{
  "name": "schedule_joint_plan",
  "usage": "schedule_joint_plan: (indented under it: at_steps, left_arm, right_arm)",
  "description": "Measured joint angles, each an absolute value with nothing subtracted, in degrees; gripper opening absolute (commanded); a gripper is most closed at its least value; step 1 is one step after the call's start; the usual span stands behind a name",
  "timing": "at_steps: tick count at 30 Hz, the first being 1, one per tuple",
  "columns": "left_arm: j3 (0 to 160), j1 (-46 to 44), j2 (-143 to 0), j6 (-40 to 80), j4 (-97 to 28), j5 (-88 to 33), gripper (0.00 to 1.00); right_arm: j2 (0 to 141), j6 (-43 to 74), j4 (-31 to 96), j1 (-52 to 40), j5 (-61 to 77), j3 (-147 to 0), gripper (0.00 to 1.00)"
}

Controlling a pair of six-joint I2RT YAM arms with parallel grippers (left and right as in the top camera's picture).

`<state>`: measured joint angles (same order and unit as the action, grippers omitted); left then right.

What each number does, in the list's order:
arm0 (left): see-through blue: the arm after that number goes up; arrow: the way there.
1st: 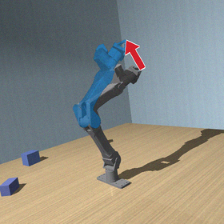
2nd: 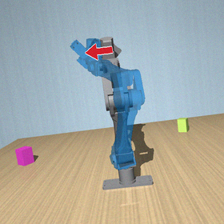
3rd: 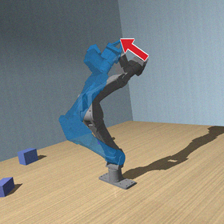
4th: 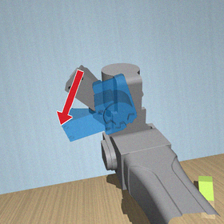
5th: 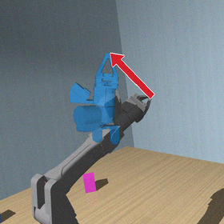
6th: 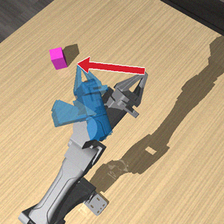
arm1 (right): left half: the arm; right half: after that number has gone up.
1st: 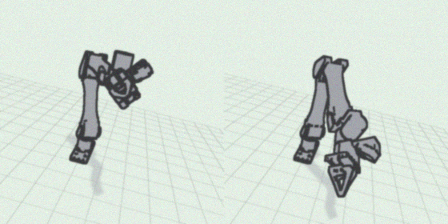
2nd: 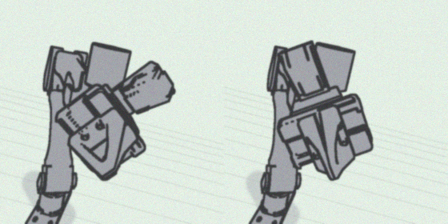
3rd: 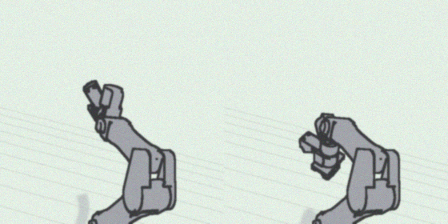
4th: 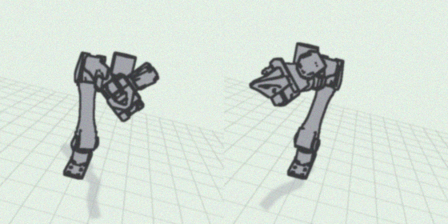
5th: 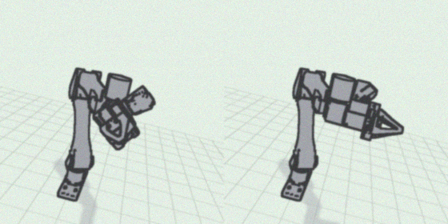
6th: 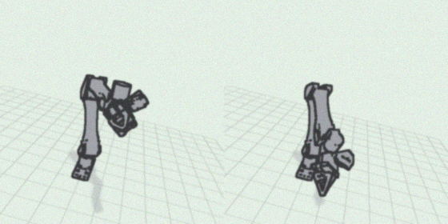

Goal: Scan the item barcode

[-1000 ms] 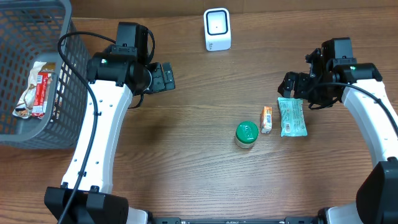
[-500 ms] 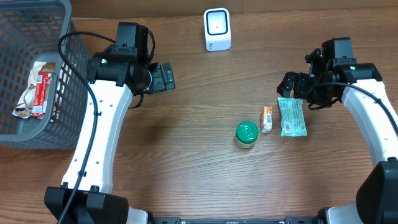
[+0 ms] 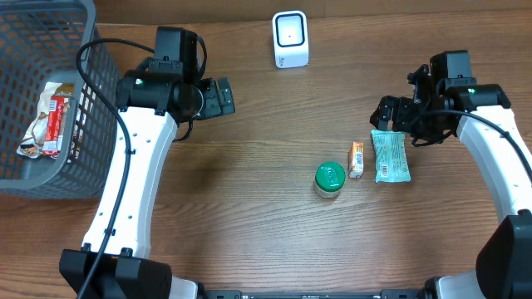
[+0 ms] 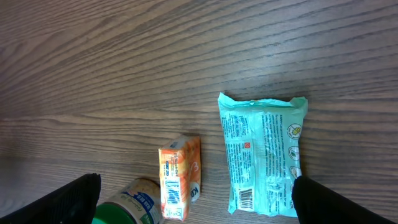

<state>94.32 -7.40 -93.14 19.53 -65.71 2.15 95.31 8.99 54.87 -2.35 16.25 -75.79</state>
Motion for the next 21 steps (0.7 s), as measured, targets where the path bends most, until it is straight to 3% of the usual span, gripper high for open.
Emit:
schedule_joint_plan:
  at_steps: [5, 6, 7, 8, 11, 16, 21]
  left_arm:
    - [94.32, -7.4, -93.14, 19.46, -69.12, 2.13, 0.98]
    - [94.32, -7.4, -93.14, 18.76, -70.15, 2.15, 0.8]
    - [94.32, -7.4, -93.14, 18.59, -70.32, 2.11, 0.75]
    - [94.32, -7.4, -93.14, 18.06, -70.63, 2.11, 0.6]
    - [94.32, -7.4, -93.14, 15.09, -71.7, 2.35, 0.47]
    - [97.67, -7.22, -93.19, 10.66, -74.91, 3.79, 0.52]
    - [110.89, -6.26, -93.41, 8.75, -78.98, 7.35, 0.62]
  right_arm:
    - [95.31, 9.02, 54.87, -2.35, 16.29, -75.79, 1.0]
    - [95.31, 9.02, 54.92, -2.35, 16.27, -75.79, 1.0]
    - [95.31, 8.97, 54.87, -2.35, 16.27, -75.79, 1.0]
    - [95.31, 9.02, 54.87, -2.35, 16.29, -75.79, 1.0]
    - [95.31, 9.02, 54.87, -2.35, 16.29, -75.79, 1.0]
    - [95.31, 8.97, 54.87, -2.35, 16.29, -75.79, 1.0]
    - [95.31, 8.99, 54.89, -2.35, 16.32, -75.79, 1.0]
